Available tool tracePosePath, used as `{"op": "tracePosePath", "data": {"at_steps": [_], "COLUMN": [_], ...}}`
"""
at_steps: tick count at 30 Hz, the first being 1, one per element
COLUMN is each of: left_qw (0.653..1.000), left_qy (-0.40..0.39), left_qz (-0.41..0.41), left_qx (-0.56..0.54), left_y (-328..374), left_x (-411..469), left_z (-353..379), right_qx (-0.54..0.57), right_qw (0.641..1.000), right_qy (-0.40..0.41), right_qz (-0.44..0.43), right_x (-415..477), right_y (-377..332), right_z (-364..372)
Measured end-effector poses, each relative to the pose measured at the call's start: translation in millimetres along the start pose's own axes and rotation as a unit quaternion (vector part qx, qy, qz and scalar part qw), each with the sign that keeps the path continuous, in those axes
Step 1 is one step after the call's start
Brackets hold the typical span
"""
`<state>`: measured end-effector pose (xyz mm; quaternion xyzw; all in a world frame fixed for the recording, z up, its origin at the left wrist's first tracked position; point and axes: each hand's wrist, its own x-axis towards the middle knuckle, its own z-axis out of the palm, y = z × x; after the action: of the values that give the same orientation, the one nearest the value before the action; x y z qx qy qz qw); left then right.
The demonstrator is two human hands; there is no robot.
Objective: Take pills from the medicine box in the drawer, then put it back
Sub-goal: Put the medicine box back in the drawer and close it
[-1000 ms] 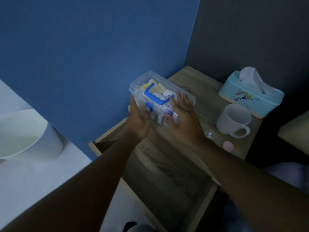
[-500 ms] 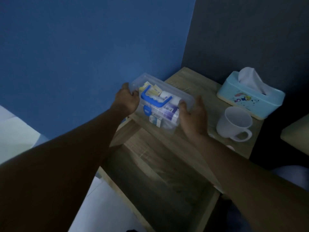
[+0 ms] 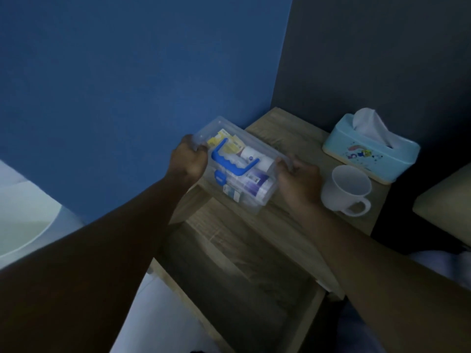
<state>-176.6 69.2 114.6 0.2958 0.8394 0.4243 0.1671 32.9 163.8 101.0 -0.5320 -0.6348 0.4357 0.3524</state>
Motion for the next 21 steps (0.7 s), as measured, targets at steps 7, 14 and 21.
{"op": "tracePosePath", "data": {"at_steps": [7,14,21], "left_qw": [1.000,0.999,0.994], "left_qy": [0.003,0.003,0.012], "left_qz": [0.002,-0.050,-0.107], "left_qx": [-0.005,0.019,0.006], "left_y": [16,0,-39], "left_x": [-48,-123,-177], "left_z": [-28,-44,-40], "right_qx": [0.049,0.083,0.071], "right_qw": [0.998,0.993,0.988], "right_qy": [0.001,-0.015,-0.063], "right_qz": [0.034,0.082,0.120], "right_x": [-50,-127,-185], "right_y": [-18,-13,22], "right_z": [-26,-56,-65]}}
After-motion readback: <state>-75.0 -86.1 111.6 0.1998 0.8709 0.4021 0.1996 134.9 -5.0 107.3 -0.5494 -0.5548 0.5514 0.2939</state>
